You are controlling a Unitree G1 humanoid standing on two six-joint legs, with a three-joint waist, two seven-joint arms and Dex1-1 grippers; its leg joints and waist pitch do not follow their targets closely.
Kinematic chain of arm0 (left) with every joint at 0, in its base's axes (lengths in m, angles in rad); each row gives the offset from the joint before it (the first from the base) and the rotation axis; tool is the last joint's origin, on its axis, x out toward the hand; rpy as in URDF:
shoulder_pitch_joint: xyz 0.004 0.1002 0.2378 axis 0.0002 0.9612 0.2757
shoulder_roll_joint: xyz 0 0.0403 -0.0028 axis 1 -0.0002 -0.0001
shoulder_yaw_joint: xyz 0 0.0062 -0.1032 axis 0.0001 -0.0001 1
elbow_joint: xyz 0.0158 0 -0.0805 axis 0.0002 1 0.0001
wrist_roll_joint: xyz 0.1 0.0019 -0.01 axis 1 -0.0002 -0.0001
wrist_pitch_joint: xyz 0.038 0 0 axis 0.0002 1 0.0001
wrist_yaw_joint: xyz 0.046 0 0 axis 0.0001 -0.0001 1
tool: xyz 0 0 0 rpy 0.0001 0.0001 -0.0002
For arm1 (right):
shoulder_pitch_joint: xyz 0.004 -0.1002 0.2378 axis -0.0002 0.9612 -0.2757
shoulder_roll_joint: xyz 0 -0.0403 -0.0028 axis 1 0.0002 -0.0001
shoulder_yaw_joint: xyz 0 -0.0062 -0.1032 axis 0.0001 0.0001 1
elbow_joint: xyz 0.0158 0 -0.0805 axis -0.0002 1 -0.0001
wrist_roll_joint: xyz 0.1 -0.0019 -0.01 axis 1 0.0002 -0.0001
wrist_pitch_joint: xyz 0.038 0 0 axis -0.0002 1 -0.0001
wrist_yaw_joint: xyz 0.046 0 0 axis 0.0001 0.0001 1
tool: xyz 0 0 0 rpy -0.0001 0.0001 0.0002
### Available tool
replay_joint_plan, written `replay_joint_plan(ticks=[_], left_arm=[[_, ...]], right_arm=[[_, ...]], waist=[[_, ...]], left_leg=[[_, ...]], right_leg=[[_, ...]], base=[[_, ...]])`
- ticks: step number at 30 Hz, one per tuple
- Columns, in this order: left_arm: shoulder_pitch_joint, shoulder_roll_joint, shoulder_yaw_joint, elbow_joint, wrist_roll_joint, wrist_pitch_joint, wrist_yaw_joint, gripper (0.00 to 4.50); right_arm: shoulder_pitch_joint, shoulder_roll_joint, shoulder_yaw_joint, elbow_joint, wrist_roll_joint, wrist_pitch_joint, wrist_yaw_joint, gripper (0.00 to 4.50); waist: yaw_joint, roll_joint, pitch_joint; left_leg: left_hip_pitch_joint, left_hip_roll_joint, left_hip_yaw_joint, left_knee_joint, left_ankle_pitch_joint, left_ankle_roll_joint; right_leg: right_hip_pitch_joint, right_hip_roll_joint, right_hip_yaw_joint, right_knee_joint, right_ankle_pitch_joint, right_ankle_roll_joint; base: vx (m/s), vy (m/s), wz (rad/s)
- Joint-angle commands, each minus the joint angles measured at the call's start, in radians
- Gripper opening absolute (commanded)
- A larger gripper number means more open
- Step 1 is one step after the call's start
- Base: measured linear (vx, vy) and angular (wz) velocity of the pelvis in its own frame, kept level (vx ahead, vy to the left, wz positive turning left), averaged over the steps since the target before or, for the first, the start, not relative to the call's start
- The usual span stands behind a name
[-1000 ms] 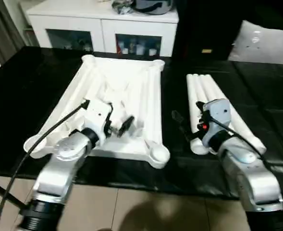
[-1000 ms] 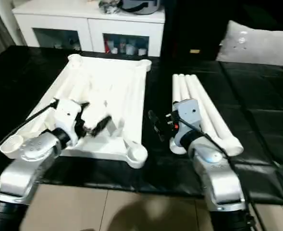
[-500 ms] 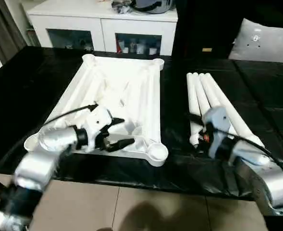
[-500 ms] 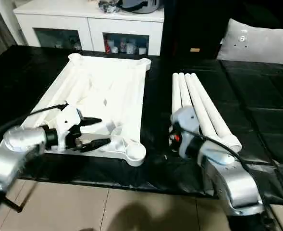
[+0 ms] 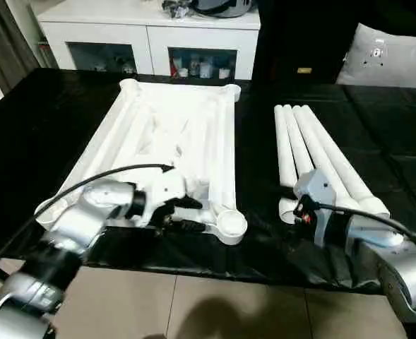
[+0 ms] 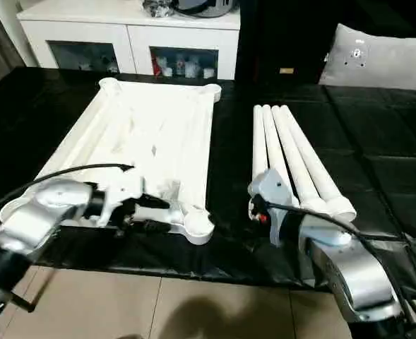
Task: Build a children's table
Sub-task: Move to table, then move table base
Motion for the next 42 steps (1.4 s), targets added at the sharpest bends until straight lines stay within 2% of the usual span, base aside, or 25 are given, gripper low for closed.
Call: replay_joint_plan(ticks=[1,2,3,4,6,7,11,14,16,17,18,21,22,25,26,29,31,32,33,37,38,39,40,41,42], left_arm=[[-0.038,0.001,-0.033,0.077,0.053,-0.053,-0.008,1.90],[-0.045,0.000,-0.038,0.097,0.065,-0.063,-0.009,1.81],[-0.050,0.000,-0.043,0.113,0.074,-0.075,-0.009,1.74],[-0.056,-0.002,-0.045,0.131,0.083,-0.087,-0.007,1.67],[-0.059,-0.004,-0.045,0.142,0.085,-0.092,-0.009,1.59],[-0.061,-0.005,-0.044,0.151,0.085,-0.095,-0.013,1.37],[-0.072,-0.012,-0.043,0.186,0.090,-0.124,-0.020,1.14],[-0.086,-0.028,-0.037,0.231,0.089,-0.144,-0.029,0.83],[-0.086,-0.039,-0.031,0.240,0.074,-0.138,-0.040,0.69],[-0.084,-0.041,-0.030,0.237,0.071,-0.134,-0.041,0.56],[-0.081,-0.045,-0.027,0.238,0.066,-0.123,-0.044,0.39],[-0.076,-0.063,-0.008,0.242,0.040,-0.090,-0.045,0.34],[-0.082,-0.075,0.004,0.256,0.035,-0.092,-0.030,0.15],[-0.109,-0.113,0.033,0.315,0.045,-0.116,0.052,0.03],[-0.114,-0.118,0.035,0.327,0.051,-0.130,0.067,0.03],[-0.118,-0.127,0.038,0.342,0.062,-0.149,0.087,0.03],[-0.116,-0.134,0.041,0.345,0.065,-0.177,0.079,0.03],[-0.114,-0.138,0.042,0.346,0.067,-0.187,0.071,0.03],[-0.111,-0.139,0.040,0.345,0.065,-0.190,0.061,0.03],[-0.093,-0.136,0.034,0.323,0.059,-0.167,0.054,0.03],[-0.089,-0.137,0.038,0.315,0.053,-0.164,0.052,0.29],[-0.083,-0.139,0.049,0.297,0.034,-0.147,0.048,0.29],[-0.080,-0.140,0.053,0.289,0.028,-0.141,0.047,0.56],[-0.077,-0.141,0.059,0.280,0.019,-0.135,0.045,0.59],[-0.063,-0.140,0.077,0.234,-0.007,-0.114,0.035,0.59]], right_arm=[[0.019,-0.020,-0.007,-0.049,0.009,0.001,0.009,4.50],[0.027,-0.019,-0.009,-0.059,0.010,0.007,0.009,4.50],[0.035,-0.021,-0.008,-0.071,0.012,0.010,0.014,4.50],[0.043,-0.026,-0.004,-0.084,0.012,0.012,0.021,4.50],[0.053,-0.032,0.000,-0.097,0.014,0.016,0.027,4.50],[0.060,-0.037,0.002,-0.108,0.021,0.027,0.033,4.50],[0.069,-0.058,0.012,-0.130,0.037,0.044,0.047,4.50],[0.071,-0.058,0.011,-0.141,0.056,0.067,0.052,4.50],[0.072,-0.057,0.010,-0.146,0.057,0.075,0.056,4.50],[0.072,-0.056,0.011,-0.146,0.056,0.074,0.057,4.50],[0.071,-0.057,0.013,-0.145,0.057,0.076,0.057,4.50],[0.067,-0.053,0.012,-0.143,0.070,0.084,0.054,4.50],[0.061,-0.048,0.010,-0.136,0.069,0.084,0.045,4.50],[0.036,-0.024,-0.001,-0.098,0.048,0.073,0.001,4.50],[0.026,-0.015,-0.010,-0.088,0.062,0.091,-0.004,4.50],[0.011,0.013,-0.033,-0.078,0.094,0.106,-0.016,4.50],[0.000,0.018,-0.030,-0.066,0.076,0.088,-0.031,4.50],[-0.007,0.022,-0.027,-0.058,0.065,0.083,-0.045,4.50],[-0.011,0.029,-0.030,-0.054,0.062,0.080,-0.057,4.50],[-0.038,0.075,-0.044,-0.043,0.019,0.064,-0.152,4.50],[-0.048,0.086,-0.046,-0.035,0.004,0.057,-0.175,4.50],[-0.071,0.103,-0.048,-0.021,-0.020,0.070,-0.222,4.50],[-0.080,0.109,-0.049,-0.017,-0.029,0.076,-0.242,4.50],[-0.090,0.117,-0.050,-0.012,-0.041,0.082,-0.266,4.50],[-0.137,0.146,-0.063,-0.001,-0.044,0.197,-0.346,4.50]], waist=[[0.002,0.002,-0.053],[0.001,0.009,-0.054],[0.001,0.007,-0.054],[0.002,0.012,-0.055],[0.001,0.011,-0.054],[0.001,0.011,-0.054],[0.002,0.016,-0.051],[0.002,0.012,-0.050],[0.003,0.014,-0.049],[0.002,0.008,-0.049],[0.003,0.011,-0.049],[0.005,0.009,-0.050],[0.004,0.010,-0.052],[0.000,0.007,-0.052],[-0.004,-0.008,-0.052],[-0.006,-0.003,-0.053],[-0.007,-0.005,-0.055],[-0.006,0.000,-0.057],[-0.006,0.000,-0.058],[-0.001,0.002,-0.063],[-0.002,0.001,-0.063],[-0.001,0.004,-0.062],[-0.002,0.006,-0.062],[-0.002,0.006,-0.062],[-0.003,0.009,-0.064]], left_leg=[[0.001,0.056,-0.014,-0.081,-0.107,0.026],[0.001,0.058,-0.014,-0.080,-0.103,0.025],[-0.001,0.057,-0.015,-0.080,-0.099,0.028],[-0.001,0.059,-0.016,-0.080,-0.097,0.029],[-0.002,0.060,-0.016,-0.081,-0.099,0.031],[-0.002,0.060,-0.015,-0.081,-0.099,0.031],[0.000,0.061,-0.014,-0.081,-0.121,0.030],[0.000,0.061,-0.014,-0.083,-0.125,0.028],[0.001,0.064,-0.015,-0.084,-0.135,0.022],[0.000,0.064,-0.014,-0.084,-0.133,0.023],[0.000,0.064,-0.014,-0.085,-0.129,0.024],[-0.001,0.063,-0.014,-0.083,-0.106,0.031],[-0.001,0.064,-0.013,-0.081,-0.092,0.038],[-0.005,0.060,-0.013,-0.080,-0.081,0.042],[-0.007,0.059,-0.012,-0.080,-0.077,0.045],[-0.008,0.055,-0.010,-0.077,-0.057,0.058],[-0.007,0.057,-0.009,-0.078,-0.032,0.064],[-0.006,0.058,-0.009,-0.078,-0.017,0.067],[-0.006,0.058,-0.009,-0.078,-0.011,0.068],[-0.007,0.056,-0.008,-0.075,0.021,0.076],[-0.006,0.055,-0.007,-0.075,0.021,0.076],[-0.006,0.056,-0.008,-0.076,0.018,0.073],[-0.002,0.055,-0.006,-0.076,0.002,0.061],[-0.002,0.057,-0.007,-0.077,0.003,0.054],[-0.001,0.057,-0.008,-0.078,0.020,0.050]], right_leg=[[0.049,-0.082,0.053,-0.080,0.018,-0.246],[0.049,-0.084,0.053,-0.078,0.032,-0.246],[0.050,-0.084,0.053,-0.078,0.037,-0.245],[0.051,-0.086,0.053,-0.076,0.038,-0.246],[0.052,-0.087,0.053,-0.076,0.032,-0.253],[0.051,-0.087,0.053,-0.077,0.029,-0.254],[0.049,-0.088,0.054,-0.082,-0.012,-0.258],[0.049,-0.089,0.054,-0.084,-0.029,-0.257],[0.047,-0.091,0.055,-0.086,-0.054,-0.258],[0.048,-0.091,0.056,-0.086,-0.048,-0.258],[0.047,-0.091,0.055,-0.085,-0.047,-0.258],[0.048,-0.092,0.054,-0.083,-0.029,-0.259],[0.048,-0.092,0.054,-0.081,-0.003,-0.264],[0.051,-0.091,0.053,-0.081,0.013,-0.267],[0.053,-0.089,0.052,-0.082,0.014,-0.265],[0.053,-0.091,0.053,-0.085,-0.021,-0.249],[0.052,-0.089,0.051,-0.083,0.005,-0.248],[0.051,-0.089,0.050,-0.081,0.032,-0.252],[0.052,-0.089,0.050,-0.079,0.047,-0.255],[0.052,-0.088,0.050,-0.067,0.150,-0.264],[0.051,-0.087,0.050,-0.068,0.156,-0.265],[0.050,-0.088,0.049,-0.067,0.155,-0.265],[0.048,-0.086,0.049,-0.070,0.132,-0.270],[0.049,-0.087,0.050,-0.067,0.133,-0.273],[0.049,-0.084,0.049,-0.063,0.154,-0.279]], base=[[0.000,0.000,0.00],[0.000,0.000,0.00],[0.000,0.000,0.00],[0.000,0.000,0.00],[0.000,0.000,0.00],[0.000,0.000,0.00],[0.000,0.000,0.00],[0.000,0.000,0.00],[0.000,0.000,0.00],[0.000,0.000,0.00],[0.000,0.000,0.00],[0.000,0.000,0.00],[0.000,0.000,0.00],[0.000,0.000,0.00],[0.000,0.000,0.00],[0.000,0.000,0.00],[0.000,0.000,0.00],[0.000,0.000,0.00],[0.000,0.000,0.00],[0.000,0.000,0.00],[0.000,0.000,0.00],[0.000,0.000,0.00],[0.000,0.000,0.00],[0.000,0.000,0.00],[0.000,0.000,0.00]])
